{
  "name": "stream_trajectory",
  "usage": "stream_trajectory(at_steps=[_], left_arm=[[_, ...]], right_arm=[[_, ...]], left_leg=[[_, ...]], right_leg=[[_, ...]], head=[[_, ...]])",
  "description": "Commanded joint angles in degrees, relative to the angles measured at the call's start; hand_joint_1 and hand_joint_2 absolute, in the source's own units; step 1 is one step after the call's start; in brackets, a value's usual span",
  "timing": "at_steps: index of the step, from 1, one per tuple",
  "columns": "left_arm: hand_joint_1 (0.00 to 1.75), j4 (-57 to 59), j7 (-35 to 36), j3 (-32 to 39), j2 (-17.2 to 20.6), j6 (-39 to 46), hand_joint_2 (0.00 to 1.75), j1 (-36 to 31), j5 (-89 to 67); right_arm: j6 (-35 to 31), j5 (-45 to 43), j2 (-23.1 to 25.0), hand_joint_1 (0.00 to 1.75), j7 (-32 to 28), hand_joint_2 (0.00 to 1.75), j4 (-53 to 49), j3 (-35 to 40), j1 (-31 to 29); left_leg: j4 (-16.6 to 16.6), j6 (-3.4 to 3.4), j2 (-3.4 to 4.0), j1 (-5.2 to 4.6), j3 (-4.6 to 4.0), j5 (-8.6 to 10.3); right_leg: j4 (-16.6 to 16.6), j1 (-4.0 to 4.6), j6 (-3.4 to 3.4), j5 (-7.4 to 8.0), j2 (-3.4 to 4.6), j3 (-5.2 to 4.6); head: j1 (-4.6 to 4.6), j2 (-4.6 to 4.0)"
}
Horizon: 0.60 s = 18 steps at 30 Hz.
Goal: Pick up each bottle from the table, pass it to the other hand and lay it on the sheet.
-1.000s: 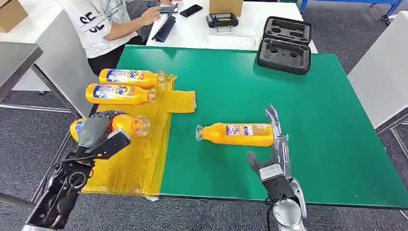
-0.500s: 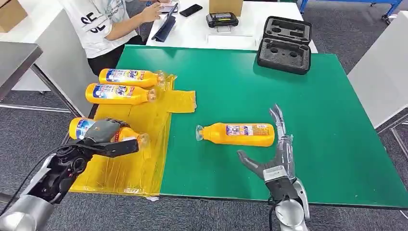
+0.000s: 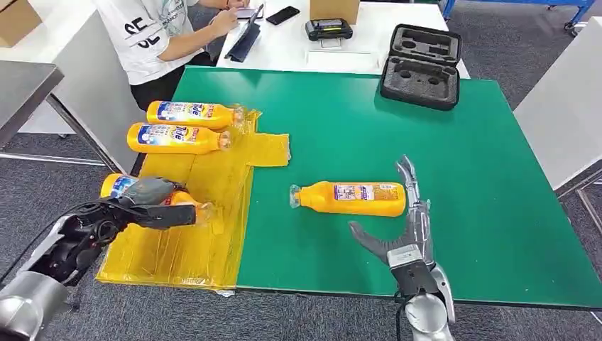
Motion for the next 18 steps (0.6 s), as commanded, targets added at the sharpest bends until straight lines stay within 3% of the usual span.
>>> stream_trajectory(at_steps=[1,11,18], left_arm=[[1.75,6.07,-0.25,-6.55,2.01,-1.33,1.75,-5.9,1.61],[1.75,10.62,-1.9,-11.19,0.99,-4.91,1.75,-10.75,7.71],[1.75,14.78,0.75,-13.86,-2.2,-0.77,1.75,-9.71,7.61]], right_arm=[[0.15,-0.35,-0.97,0.0,-0.25,1.75,6.08,0.36,-2.73],[-0.17,-1.18,-2.27,0.0,-0.52,1.75,8.1,0.71,-3.16],[-0.27,-1.46,-1.96,0.0,-0.6,1.75,10.28,0.99,-4.27]], left_leg=[[-0.03,-0.05,0.0,0.03,0.12,-0.03],[0.0,-0.07,-0.17,0.09,0.27,-0.07],[-0.08,-0.05,-0.14,0.02,0.28,-0.02]], right_leg=[[-0.03,0.03,-0.05,-0.02,0.01,0.12],[-0.04,0.09,-0.08,-0.1,-0.14,0.33],[-0.08,0.02,-0.06,-0.06,-0.1,0.31]], head=[[0.0,0.0],[0.02,0.0],[0.02,0.0]])
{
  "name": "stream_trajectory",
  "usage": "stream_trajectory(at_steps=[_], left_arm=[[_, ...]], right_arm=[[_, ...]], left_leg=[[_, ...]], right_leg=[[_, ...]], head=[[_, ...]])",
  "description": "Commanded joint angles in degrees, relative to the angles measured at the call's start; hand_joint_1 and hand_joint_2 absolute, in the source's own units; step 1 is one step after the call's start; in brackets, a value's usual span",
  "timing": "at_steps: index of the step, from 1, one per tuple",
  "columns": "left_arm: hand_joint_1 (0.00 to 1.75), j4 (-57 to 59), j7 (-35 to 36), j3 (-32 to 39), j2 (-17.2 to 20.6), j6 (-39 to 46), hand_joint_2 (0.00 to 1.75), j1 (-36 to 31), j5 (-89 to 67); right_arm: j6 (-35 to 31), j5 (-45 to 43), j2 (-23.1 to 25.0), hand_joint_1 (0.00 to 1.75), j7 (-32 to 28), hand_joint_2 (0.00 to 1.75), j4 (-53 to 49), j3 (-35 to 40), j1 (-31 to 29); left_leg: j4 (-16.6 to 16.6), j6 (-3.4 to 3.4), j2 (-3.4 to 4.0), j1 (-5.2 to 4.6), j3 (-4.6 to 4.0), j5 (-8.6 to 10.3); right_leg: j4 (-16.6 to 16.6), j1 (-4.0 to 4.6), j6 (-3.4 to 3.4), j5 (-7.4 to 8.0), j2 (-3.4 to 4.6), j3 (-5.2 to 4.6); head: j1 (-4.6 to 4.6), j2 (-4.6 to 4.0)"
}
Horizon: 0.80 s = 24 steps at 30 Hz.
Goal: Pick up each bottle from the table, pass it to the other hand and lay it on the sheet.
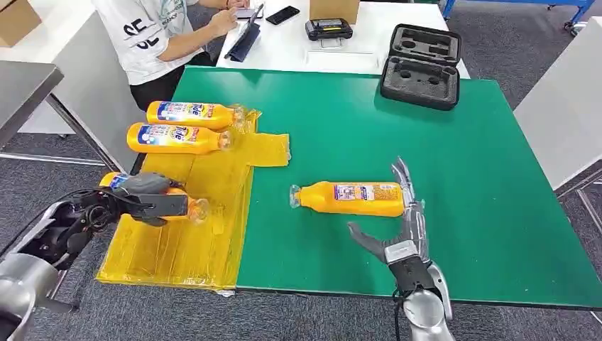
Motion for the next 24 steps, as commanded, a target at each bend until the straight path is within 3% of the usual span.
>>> stream_trajectory(at_steps=[1,15,17,24], left_arm=[[1.75,10.08,1.38,-7.19,-4.35,3.81,1.75,-3.18,0.49],[1.73,16.07,2.59,-8.97,-8.36,6.97,1.75,-1.95,-2.56],[1.66,16.7,2.4,-8.58,-8.42,7.05,1.75,-1.78,-2.15],[1.68,16.41,2.54,-8.63,-7.36,7.63,1.75,-1.28,-2.43]], right_arm=[[-0.34,-0.48,-1.08,0.0,-0.3,1.75,6.47,0.96,-2.82],[0.26,-0.35,-0.77,0.0,0.19,1.75,9.21,1.87,-5.55],[0.64,-0.49,-1.29,0.0,0.07,1.75,10.57,2.67,-6.33],[0.78,-0.53,-1.14,0.0,0.03,1.75,11.65,3.01,-7.3]], left_leg=[[-0.09,-0.04,-0.05,0.0,0.26,-0.04],[-0.09,-0.03,-0.05,-0.01,0.26,-0.02],[-0.1,-0.05,-0.05,0.02,0.43,-0.06],[-0.14,-0.08,0.06,0.02,0.7,-0.04]], right_leg=[[-0.08,0.0,-0.05,-0.06,-0.06,0.27],[-0.08,-0.01,-0.05,-0.03,-0.04,0.29],[-0.11,0.02,-0.08,-0.06,-0.03,0.47],[-0.13,0.03,-0.11,-0.01,0.09,0.71]], head=[[-0.02,0.0],[-0.02,0.0],[-0.02,0.0],[-0.02,0.0]])
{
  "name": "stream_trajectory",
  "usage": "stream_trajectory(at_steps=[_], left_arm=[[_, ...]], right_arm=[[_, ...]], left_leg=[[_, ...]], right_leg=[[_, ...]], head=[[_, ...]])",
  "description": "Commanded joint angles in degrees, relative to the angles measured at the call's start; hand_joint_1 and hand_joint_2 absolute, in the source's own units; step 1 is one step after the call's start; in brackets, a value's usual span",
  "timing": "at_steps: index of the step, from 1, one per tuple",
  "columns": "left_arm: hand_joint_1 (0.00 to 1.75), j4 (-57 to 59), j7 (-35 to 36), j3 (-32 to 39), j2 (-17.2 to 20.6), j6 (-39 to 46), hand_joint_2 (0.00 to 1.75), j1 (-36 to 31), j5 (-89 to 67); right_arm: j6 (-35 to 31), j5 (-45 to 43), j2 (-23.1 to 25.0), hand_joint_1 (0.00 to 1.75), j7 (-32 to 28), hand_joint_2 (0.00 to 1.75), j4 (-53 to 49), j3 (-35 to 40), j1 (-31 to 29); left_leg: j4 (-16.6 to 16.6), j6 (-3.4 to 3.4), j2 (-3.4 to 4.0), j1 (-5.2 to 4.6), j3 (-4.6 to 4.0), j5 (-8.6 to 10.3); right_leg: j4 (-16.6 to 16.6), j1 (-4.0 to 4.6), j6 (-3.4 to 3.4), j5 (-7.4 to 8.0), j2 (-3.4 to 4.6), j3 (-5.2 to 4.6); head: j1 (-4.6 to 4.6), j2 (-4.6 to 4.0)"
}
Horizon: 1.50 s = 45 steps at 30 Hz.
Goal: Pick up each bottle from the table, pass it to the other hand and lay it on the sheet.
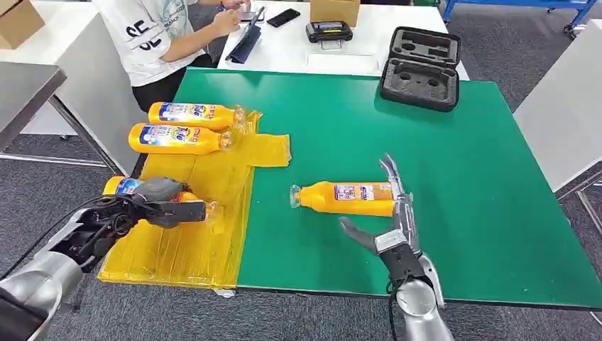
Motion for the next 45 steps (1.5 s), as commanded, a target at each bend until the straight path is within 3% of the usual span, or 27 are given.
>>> stream_trajectory(at_steps=[1,3,7,9,12,18,32,33,41,45], left_arm=[[1.68,5.82,0.03,-3.15,-1.8,-0.2,1.75,0.09,-0.19],[1.69,5.82,0.03,-3.15,-1.8,-0.2,1.75,0.09,-0.19],[1.41,3.92,-0.59,-3.09,0.26,-2.6,1.75,1.22,0.34],[0.56,3.67,-1.52,-3.38,1.16,-4.48,1.75,0.78,1.0],[0.0,3.26,-3.08,-4.34,2.54,-7.49,1.75,-0.42,1.76],[0.0,1.16,-4.87,-4.73,4.42,-10.56,1.75,-0.85,4.06],[0.0,0.27,-5.08,-5.39,4.28,-12.89,1.75,-2.8,5.16],[0.0,-0.58,-5.29,-5.68,4.89,-13.29,0.0,-3.0,6.02],[0.0,-1.36,-5.09,-5.98,5.5,-13.41,0.0,-2.81,6.64],[0.0,-6.42,-5.11,-6.38,8.77,-13.95,0.0,-1.7,8.87]], right_arm=[[0.15,-0.27,-0.95,0.0,-0.08,1.75,6.31,1.49,-3.38],[0.15,-0.27,-0.95,0.0,-0.08,1.75,6.31,1.49,-3.38],[0.39,-0.75,-1.19,0.0,-0.38,1.75,8.12,2.53,-4.4],[0.3,-0.95,-1.18,0.0,-0.53,1.75,8.71,2.75,-4.74],[0.26,-1.14,-1.17,0.0,-0.61,1.75,9.43,3.11,-5.33],[0.16,-1.38,-1.66,0.0,-0.64,1.75,8.14,3.44,-4.17],[0.15,-1.68,-1.74,0.0,-0.39,1.75,8.1,3.5,-4.76],[0.26,-1.81,-1.75,0.0,-0.14,1.75,7.97,3.69,-4.93],[0.29,-1.89,-1.82,0.0,0.0,1.75,7.72,3.77,-4.78],[0.18,-1.71,-1.91,0.0,0.36,1.75,6.55,3.97,-3.64]], left_leg=[[-0.13,-0.11,0.15,0.05,0.44,-0.07],[-0.1,-0.09,0.12,0.01,0.27,-0.01],[-0.08,-0.09,0.15,-0.01,0.32,-0.01],[-0.09,-0.09,0.2,0.0,0.33,-0.02],[-0.1,-0.11,0.22,0.02,0.37,-0.04],[-0.09,-0.11,0.19,0.02,0.37,-0.03],[-0.04,-0.12,0.07,0.06,0.33,-0.03],[-0.03,-0.15,0.12,0.07,0.37,-0.06],[-0.02,-0.13,0.1,0.06,0.3,-0.05],[-0.02,-0.12,0.11,0.05,0.27,-0.04]], right_leg=[[-0.14,0.06,-0.13,-0.01,0.15,0.39],[-0.09,0.01,-0.06,0.01,0.12,0.23],[-0.05,0.0,-0.05,0.0,0.16,0.27],[-0.05,0.0,-0.06,0.01,0.2,0.28],[-0.04,0.02,-0.07,0.01,0.23,0.31],[0.0,0.02,-0.07,-0.01,0.19,0.28],[0.01,0.06,-0.09,-0.03,0.08,0.26],[0.02,0.07,-0.12,-0.04,0.12,0.3],[0.04,0.06,-0.09,-0.04,0.11,0.23],[0.05,0.05,-0.08,-0.03,0.12,0.19]], head=[[0.0,0.0],[0.0,0.0],[0.0,0.0],[0.0,0.0],[0.0,0.0],[0.02,0.0],[0.0,0.0],[0.0,0.0],[0.02,0.0],[0.0,0.0]])
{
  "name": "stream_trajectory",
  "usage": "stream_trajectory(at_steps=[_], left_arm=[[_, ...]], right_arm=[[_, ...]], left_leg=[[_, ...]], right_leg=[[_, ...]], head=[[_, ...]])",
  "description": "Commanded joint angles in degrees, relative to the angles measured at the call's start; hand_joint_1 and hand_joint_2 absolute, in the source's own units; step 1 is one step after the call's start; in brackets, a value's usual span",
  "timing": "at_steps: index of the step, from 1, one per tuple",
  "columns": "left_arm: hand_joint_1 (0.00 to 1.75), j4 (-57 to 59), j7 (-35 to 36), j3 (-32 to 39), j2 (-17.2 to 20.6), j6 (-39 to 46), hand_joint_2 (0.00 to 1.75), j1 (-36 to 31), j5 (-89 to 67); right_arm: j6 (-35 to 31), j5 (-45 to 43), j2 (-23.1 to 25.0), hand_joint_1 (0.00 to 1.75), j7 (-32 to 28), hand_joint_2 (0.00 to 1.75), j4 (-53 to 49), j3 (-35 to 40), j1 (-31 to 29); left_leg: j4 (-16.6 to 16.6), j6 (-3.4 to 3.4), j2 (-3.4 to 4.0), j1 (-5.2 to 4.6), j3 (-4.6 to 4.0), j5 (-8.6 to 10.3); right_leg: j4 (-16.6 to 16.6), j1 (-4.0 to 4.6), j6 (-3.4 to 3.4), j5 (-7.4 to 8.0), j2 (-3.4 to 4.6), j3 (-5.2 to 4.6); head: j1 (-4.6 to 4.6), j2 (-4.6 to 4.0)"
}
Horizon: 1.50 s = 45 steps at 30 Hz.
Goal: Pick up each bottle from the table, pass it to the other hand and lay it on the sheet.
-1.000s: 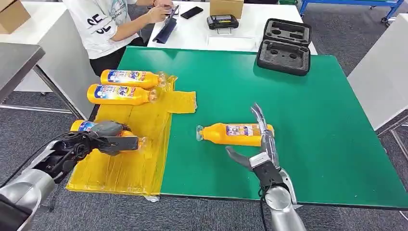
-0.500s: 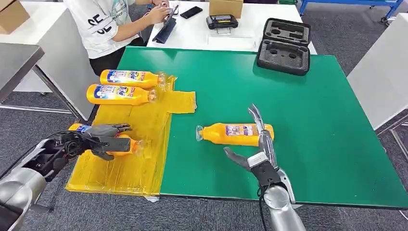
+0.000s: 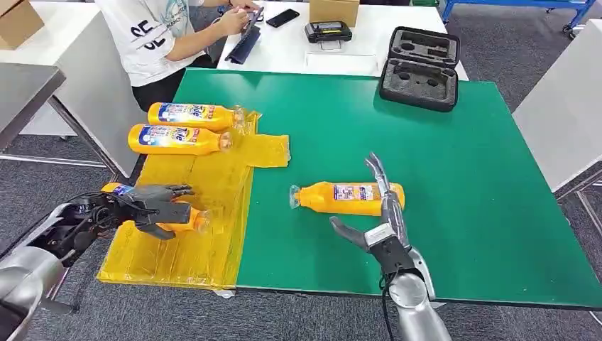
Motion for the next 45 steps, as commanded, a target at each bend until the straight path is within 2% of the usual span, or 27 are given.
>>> stream_trajectory(at_steps=[1,7,10,11,16,20,21,22,26,27,30,32,35,38,39,41,42,44,45], left_arm=[[0.0,-5.27,0.07,-3.54,4.11,-1.18,0.0,0.27,2.51],[0.0,-13.09,1.98,-2.51,6.21,-1.96,0.0,1.36,7.46],[0.0,-13.03,2.58,-2.51,5.16,-2.22,0.0,1.07,7.93],[0.0,-13.03,2.58,-2.51,5.16,-2.22,0.0,1.07,7.93],[0.0,-12.37,2.44,-2.84,4.48,-1.45,0.0,0.66,7.99],[0.0,-14.17,1.69,-3.64,6.0,-2.79,0.0,0.42,8.99],[0.0,-15.75,1.78,-4.05,7.04,-3.15,0.0,0.66,9.12],[0.0,-16.54,1.89,-4.1,7.55,-3.47,0.0,0.83,9.49],[0.0,-16.94,2.89,-3.17,7.13,-2.34,0.0,1.37,10.13],[0.0,-15.91,2.7,-1.45,5.34,1.14,0.0,2.38,10.01],[0.0,-13.65,-6.74,3.76,-1.98,13.08,0.0,5.04,10.23],[0.0,-13.73,-8.1,8.51,-7.75,17.91,0.0,7.76,11.94],[0.0,-19.35,-9.44,15.03,-15.28,25.83,0.0,14.87,14.54],[0.0,-25.58,-10.98,20.85,-23.79,33.76,0.0,23.76,18.73],[0.0,-28.23,-11.59,21.89,-26.07,35.03,0.0,27.03,20.45],[0.0,-31.68,-12.45,21.41,-28.51,39.18,0.0,31.08,20.24],[0.0,-32.71,-12.52,21.62,-29.44,40.9,1.75,32.21,20.71],[0.0,-33.33,-13.4,22.12,-31.61,43.05,1.75,34.22,20.83],[0.0,-33.38,-14.09,22.31,-32.05,44.64,1.75,34.7,20.16]], right_arm=[[0.07,-0.03,-1.31,0.0,0.68,1.75,1.53,1.25,-0.75],[-0.22,0.67,-1.6,0.0,1.87,1.75,-1.94,0.46,1.86],[-0.21,0.75,-1.67,0.0,2.13,1.75,-2.59,0.2,2.22],[-0.21,0.75,-1.67,0.0,2.13,1.75,-2.59,0.2,2.22],[-0.22,0.88,-1.54,0.0,2.49,1.75,-3.24,-0.21,2.68],[0.11,1.08,-1.6,0.0,2.91,1.75,-4.5,-0.61,3.64],[0.3,1.38,-1.46,0.0,3.13,1.75,-4.92,-0.77,3.98],[0.37,1.58,-1.38,0.0,3.21,1.75,-5.08,-0.83,4.15],[0.43,1.95,-1.4,0.0,3.28,1.75,-5.41,-0.91,4.83],[0.36,1.96,-1.31,0.0,3.28,1.75,-5.96,-1.11,5.57],[0.3,2.28,-1.35,0.0,3.31,1.75,-7.91,-1.81,6.84],[0.42,3.25,-1.32,0.0,4.02,1.75,-9.09,-2.33,7.15],[0.19,5.77,-1.69,0.0,6.03,1.75,-9.61,-2.94,6.84],[0.19,9.18,-2.05,0.0,9.74,1.75,-7.15,-4.48,5.0],[0.23,10.03,-2.28,0.0,10.39,1.75,-5.51,-5.34,3.5],[0.41,11.4,-3.03,0.0,11.58,1.75,-2.11,-6.78,0.58],[0.54,12.93,-3.69,0.0,12.7,1.75,-0.54,-7.29,-0.7],[1.07,15.14,-6.33,0.0,14.75,1.75,6.15,-8.46,-5.39],[1.38,15.89,-7.68,0.0,15.08,1.75,10.18,-8.97,-8.02]], left_leg=[[-0.02,-0.05,0.09,0.05,0.1,-0.06],[0.02,-0.05,0.0,0.05,-0.02,-0.06],[0.01,-0.04,-0.05,0.05,-0.09,-0.04],[0.06,-0.08,-0.07,0.11,0.14,-0.2],[-0.01,-0.05,0.01,0.04,-0.09,-0.05],[0.0,-0.05,-0.04,0.04,-0.13,-0.03],[0.01,-0.12,-0.06,0.1,0.15,-0.17],[0.03,-0.08,-0.02,0.08,-0.03,-0.11],[-0.01,-0.05,0.01,0.05,-0.09,-0.06],[-0.01,-0.04,-0.03,0.04,-0.1,-0.04],[-0.07,-0.02,-0.12,-0.01,-0.09,0.0],[-0.11,-0.01,-0.21,-0.03,-0.03,0.01],[-0.14,0.0,-0.38,-0.06,0.07,-0.01],[-0.16,0.04,-0.23,-0.2,0.0,0.0],[-0.21,0.04,-0.28,-0.16,0.29,-0.1],[-0.22,0.12,-0.02,-0.36,0.21,-0.13],[-0.16,0.11,0.0,-0.36,0.22,-0.18],[-0.07,0.21,0.11,-0.4,0.0,-0.22],[-0.09,0.23,0.13,-0.43,0.15,-0.29]], right_leg=[[-0.04,0.05,-0.06,-0.02,0.09,0.08],[0.0,0.06,-0.06,-0.06,-0.02,-0.04],[-0.02,0.05,-0.04,-0.06,-0.07,-0.08],[-0.01,0.11,-0.11,-0.19,-0.09,0.19],[-0.03,0.03,-0.06,-0.04,0.0,-0.07],[-0.03,0.04,-0.06,-0.05,-0.06,-0.13],[-0.02,0.11,-0.15,-0.19,-0.08,0.17],[-0.01,0.08,-0.09,-0.11,-0.04,-0.01],[-0.02,0.05,-0.06,-0.06,-0.01,-0.11],[-0.03,0.04,-0.05,-0.06,-0.05,-0.12],[-0.07,-0.01,-0.03,-0.06,-0.14,-0.1],[-0.1,-0.04,-0.03,-0.09,-0.24,-0.04],[-0.19,-0.06,-0.02,-0.13,-0.4,0.13],[-0.2,-0.21,0.03,-0.06,-0.24,0.04],[-0.34,-0.16,0.02,-0.14,-0.3,0.41],[-0.31,-0.34,0.07,-0.07,-0.04,0.22],[-0.3,-0.33,0.06,-0.09,-0.02,0.25],[-0.23,-0.35,0.06,-0.03,0.08,0.01],[-0.27,-0.38,0.07,-0.07,0.1,0.16]], head=[[0.0,0.0],[0.0,0.0],[0.0,0.0],[-0.02,0.0],[0.0,0.0],[-0.02,0.0],[0.0,0.0],[0.0,0.0],[-0.02,0.0],[0.0,0.0],[0.0,0.0],[-0.02,0.0],[-0.02,0.0],[0.0,0.0],[-0.02,0.0],[-0.02,0.0],[-0.02,0.0],[-0.04,0.0],[-0.02,0.0]])
